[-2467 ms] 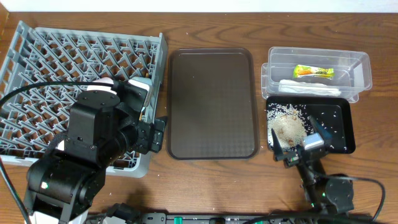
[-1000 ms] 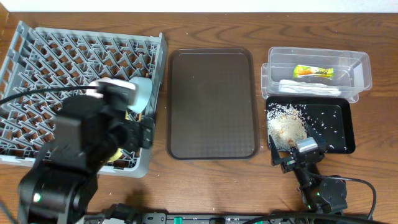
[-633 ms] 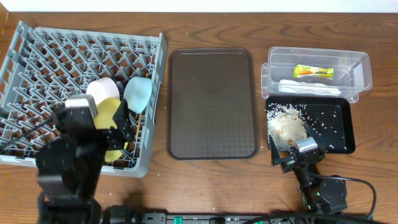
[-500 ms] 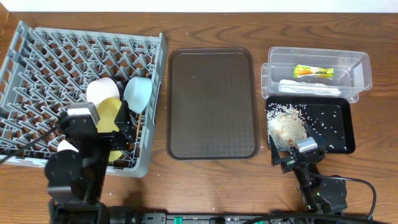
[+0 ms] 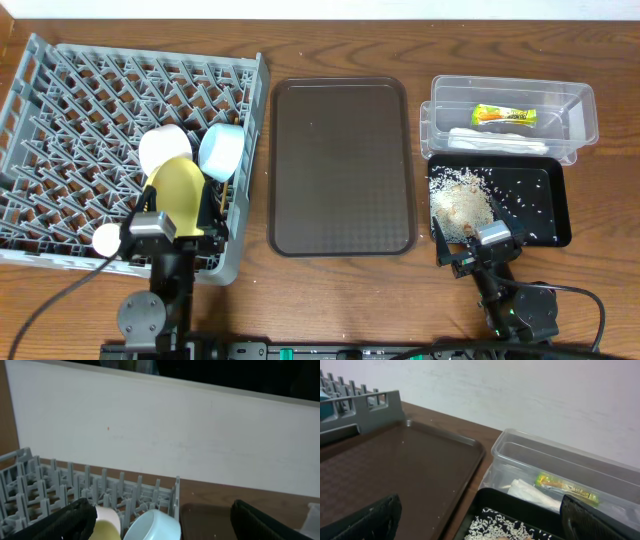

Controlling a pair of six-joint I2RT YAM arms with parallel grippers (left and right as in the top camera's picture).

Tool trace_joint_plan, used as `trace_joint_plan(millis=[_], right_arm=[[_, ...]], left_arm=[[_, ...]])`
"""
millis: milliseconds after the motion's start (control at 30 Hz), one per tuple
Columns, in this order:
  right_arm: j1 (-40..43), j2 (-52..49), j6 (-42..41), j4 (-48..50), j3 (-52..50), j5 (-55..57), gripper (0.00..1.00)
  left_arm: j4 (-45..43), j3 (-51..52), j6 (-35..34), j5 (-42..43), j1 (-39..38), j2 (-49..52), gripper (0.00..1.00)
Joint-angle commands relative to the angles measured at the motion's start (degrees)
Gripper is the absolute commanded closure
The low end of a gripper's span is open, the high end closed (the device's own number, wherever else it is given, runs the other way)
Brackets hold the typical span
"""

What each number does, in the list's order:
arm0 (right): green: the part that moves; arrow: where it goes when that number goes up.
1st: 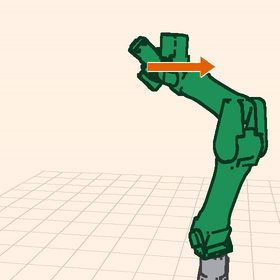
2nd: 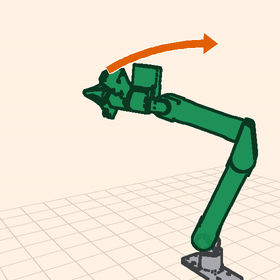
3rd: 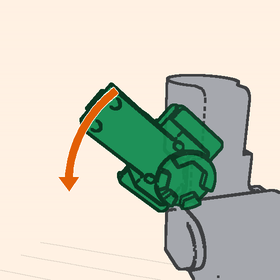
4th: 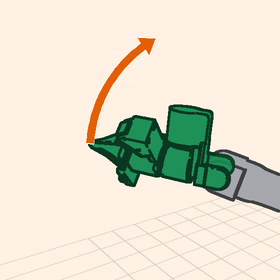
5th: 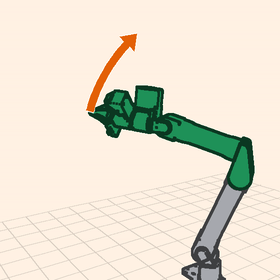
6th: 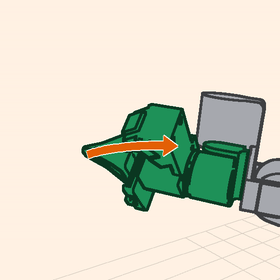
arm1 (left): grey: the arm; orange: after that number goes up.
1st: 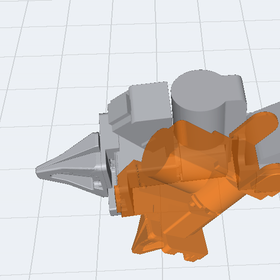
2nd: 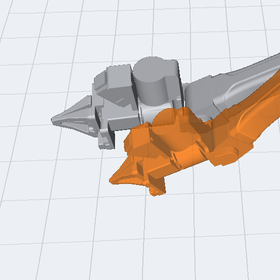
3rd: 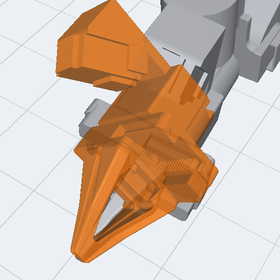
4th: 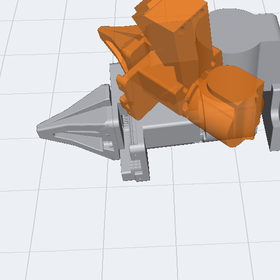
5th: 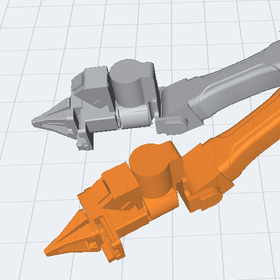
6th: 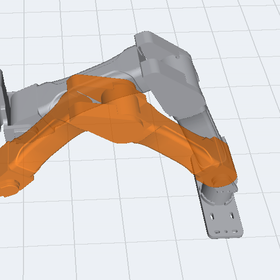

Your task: Sort waste into correct bins and load items into the dishwasher

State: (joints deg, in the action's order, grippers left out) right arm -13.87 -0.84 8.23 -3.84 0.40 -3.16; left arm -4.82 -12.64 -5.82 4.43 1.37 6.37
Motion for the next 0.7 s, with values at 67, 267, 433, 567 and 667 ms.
trace_joint_plan(millis=[67,267,433,567,667], right_arm=[[0.35,0.20,0.00,-0.22,-0.09,-0.09,0.01],[0.35,0.20,0.00,-0.24,-0.09,-0.09,0.01],[0.35,0.20,0.00,-0.22,-0.09,-0.09,0.01],[0.35,0.20,0.00,-0.24,-0.09,-0.09,0.01],[0.35,0.20,0.00,-0.24,-0.09,-0.09,0.01]], left_arm=[[-1.20,5.11,-0.15,-2.25,0.22,-6.29,0.09],[-1.57,8.63,-0.02,-3.63,0.35,-6.29,0.09],[1.09,12.44,-0.02,-3.72,0.33,-6.27,0.09],[5.55,12.44,-0.04,-3.65,0.35,-6.27,0.09],[6.51,12.41,-0.04,-3.63,0.33,-6.27,0.09]])
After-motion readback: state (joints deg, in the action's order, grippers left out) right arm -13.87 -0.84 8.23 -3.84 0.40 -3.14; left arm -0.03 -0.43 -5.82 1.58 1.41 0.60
